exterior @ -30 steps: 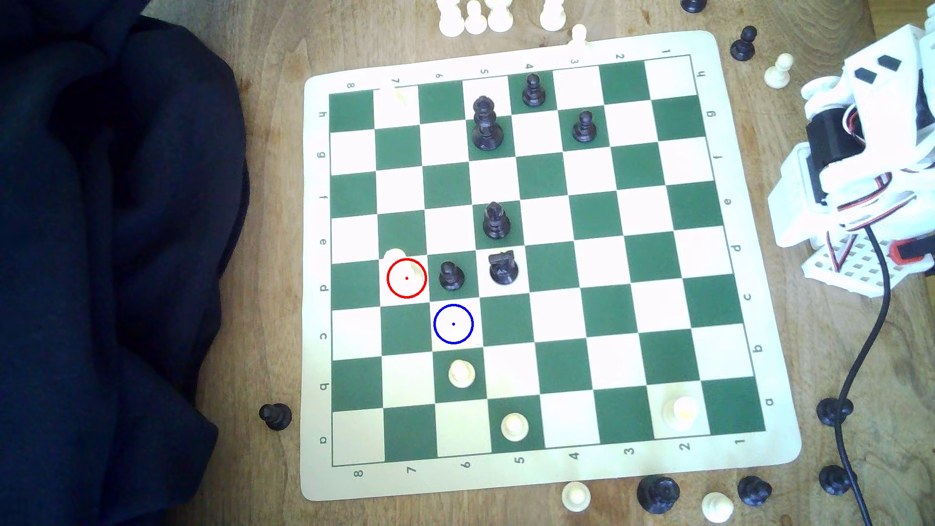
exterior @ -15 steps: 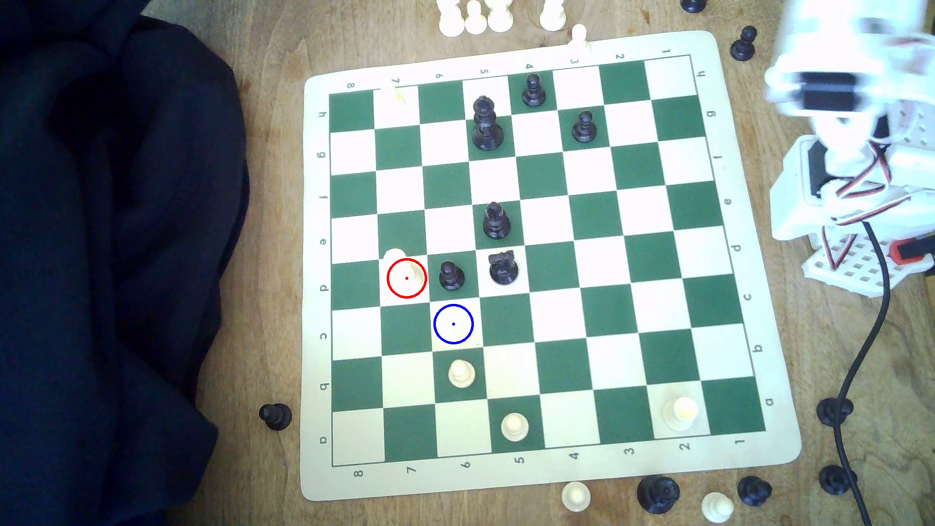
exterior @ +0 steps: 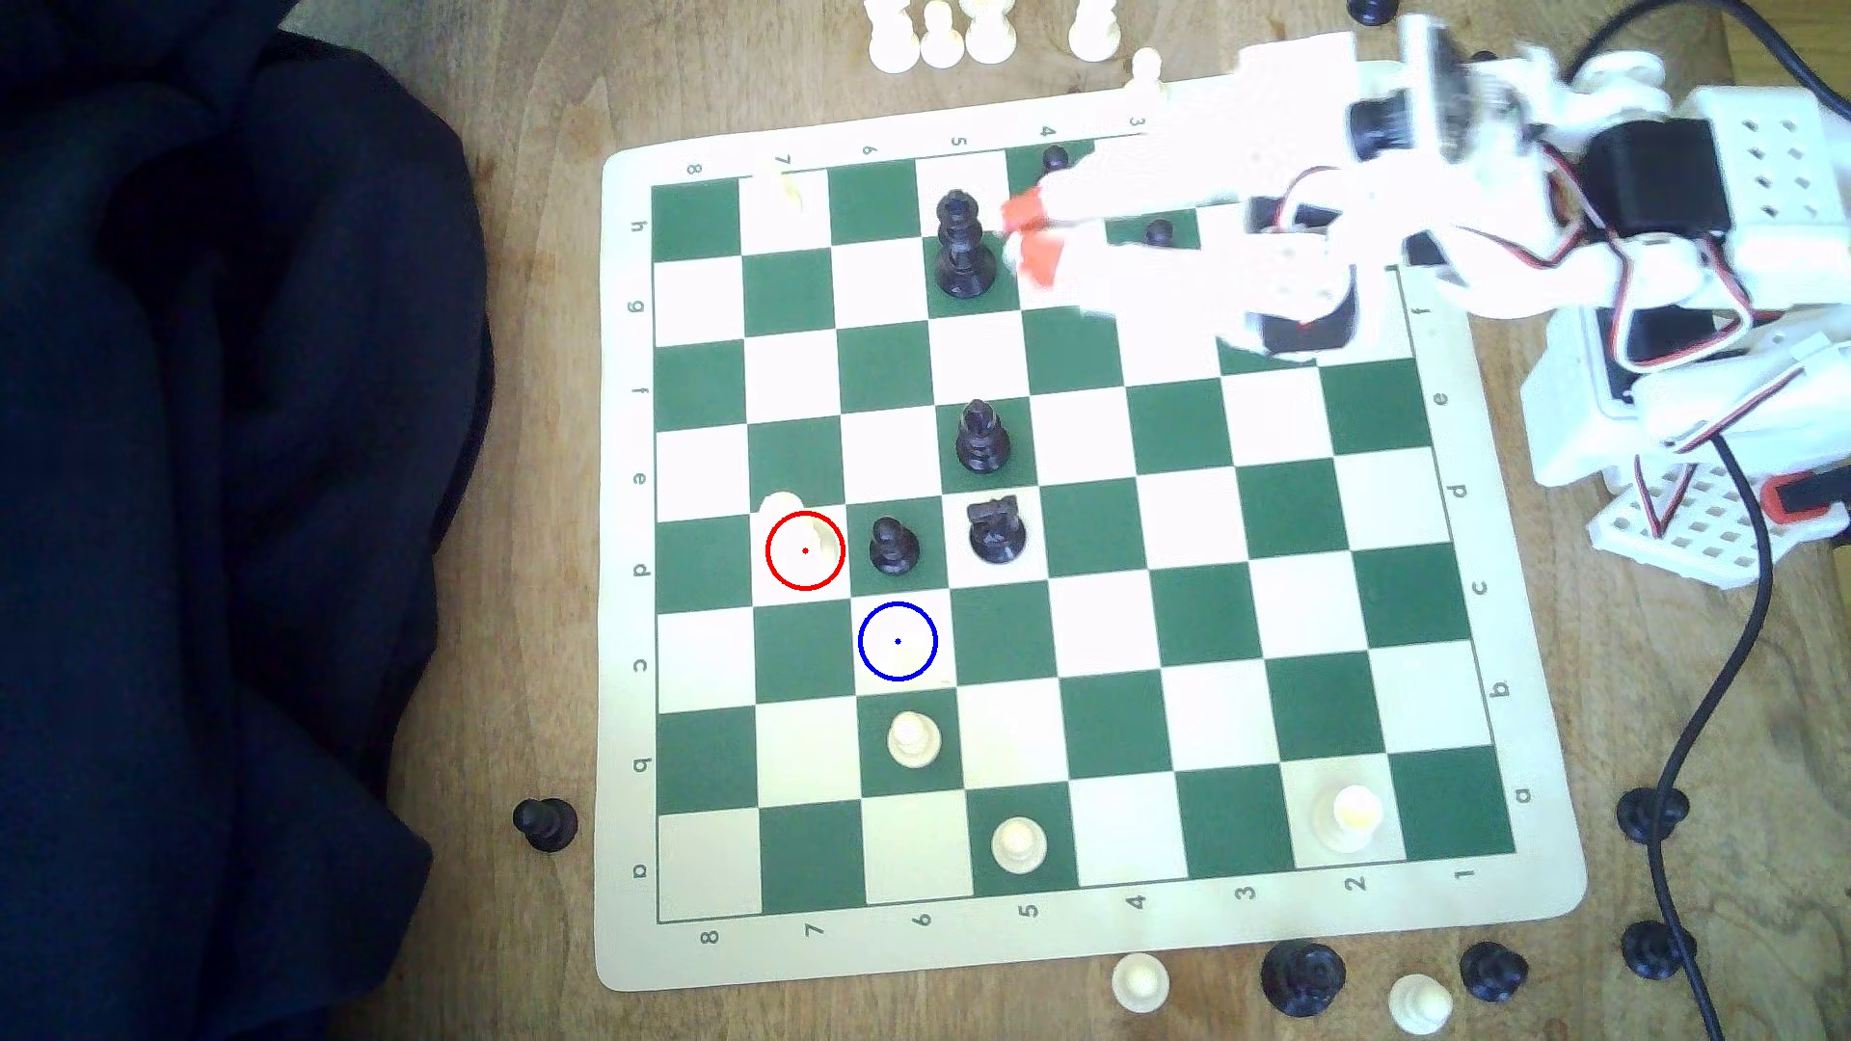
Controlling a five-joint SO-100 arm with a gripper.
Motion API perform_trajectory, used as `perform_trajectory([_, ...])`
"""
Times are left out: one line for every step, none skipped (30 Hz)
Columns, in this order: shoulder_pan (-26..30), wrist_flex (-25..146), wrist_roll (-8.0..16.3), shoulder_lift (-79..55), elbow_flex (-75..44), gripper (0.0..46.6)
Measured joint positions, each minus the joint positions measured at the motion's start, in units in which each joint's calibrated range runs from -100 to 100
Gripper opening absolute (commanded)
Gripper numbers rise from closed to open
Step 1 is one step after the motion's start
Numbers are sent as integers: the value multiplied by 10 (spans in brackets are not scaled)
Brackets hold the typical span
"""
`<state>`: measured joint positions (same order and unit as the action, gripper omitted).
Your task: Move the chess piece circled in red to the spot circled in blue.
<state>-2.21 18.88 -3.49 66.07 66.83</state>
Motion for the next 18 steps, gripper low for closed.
perform_trajectory([2,3,0,-9,-8,165])
perform_trajectory([5,12,0,-19,-19,160])
perform_trajectory([8,30,0,-38,-40,155])
perform_trajectory([15,70,0,-78,-86,160])
perform_trajectory([18,89,0,-100,-110,164])
perform_trajectory([22,103,4,-116,-129,168])
perform_trajectory([28,115,10,-141,-156,175])
perform_trajectory([35,122,14,-165,-183,184])
perform_trajectory([42,136,18,-201,-221,184])
perform_trajectory([45,142,21,-218,-239,185])
perform_trajectory([45,152,23,-232,-255,185])
perform_trajectory([44,167,26,-255,-279,187])
perform_trajectory([41,190,32,-307,-328,190])
perform_trajectory([40,196,34,-330,-344,193])
perform_trajectory([39,196,38,-354,-360,194])
perform_trajectory([38,196,42,-376,-377,196])
perform_trajectory([38,195,43,-398,-391,197])
perform_trajectory([39,194,45,-425,-408,197])
